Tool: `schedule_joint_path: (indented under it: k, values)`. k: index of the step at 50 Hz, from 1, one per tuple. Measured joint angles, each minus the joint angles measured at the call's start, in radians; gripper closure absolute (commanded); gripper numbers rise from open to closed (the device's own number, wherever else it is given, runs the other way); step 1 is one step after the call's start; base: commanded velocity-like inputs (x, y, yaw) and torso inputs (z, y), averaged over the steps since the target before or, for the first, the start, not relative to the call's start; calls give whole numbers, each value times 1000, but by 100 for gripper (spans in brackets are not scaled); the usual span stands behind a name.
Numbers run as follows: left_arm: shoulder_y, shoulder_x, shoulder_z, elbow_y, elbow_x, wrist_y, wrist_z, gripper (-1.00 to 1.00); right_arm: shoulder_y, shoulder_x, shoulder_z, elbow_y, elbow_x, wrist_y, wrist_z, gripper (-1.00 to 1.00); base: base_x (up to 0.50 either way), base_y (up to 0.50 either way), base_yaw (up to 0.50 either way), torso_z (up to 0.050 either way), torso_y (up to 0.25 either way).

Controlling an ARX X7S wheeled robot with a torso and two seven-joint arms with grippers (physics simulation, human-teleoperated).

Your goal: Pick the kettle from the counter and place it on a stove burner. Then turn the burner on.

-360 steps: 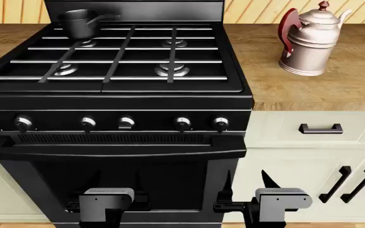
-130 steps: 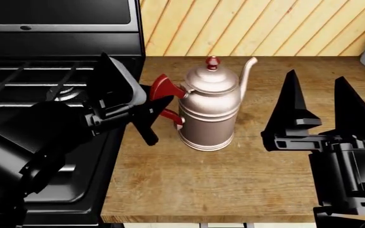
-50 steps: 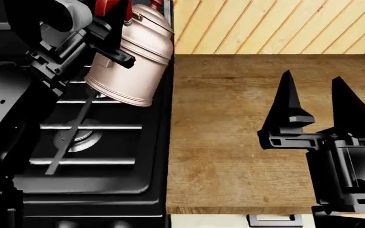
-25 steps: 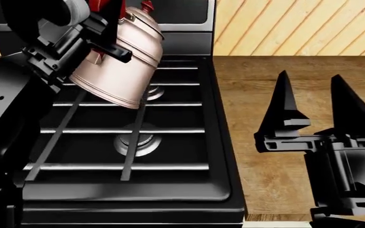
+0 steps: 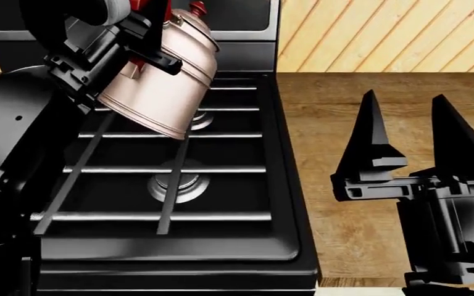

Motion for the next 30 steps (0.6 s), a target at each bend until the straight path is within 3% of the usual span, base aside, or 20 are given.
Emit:
schedule_joint_path:
  k: [30]
  values:
    - [-11, 113, 41, -188, 58, 134, -5, 100, -8, 11, 5, 6, 20, -30, 5, -100, 0, 0, 0, 1, 1]
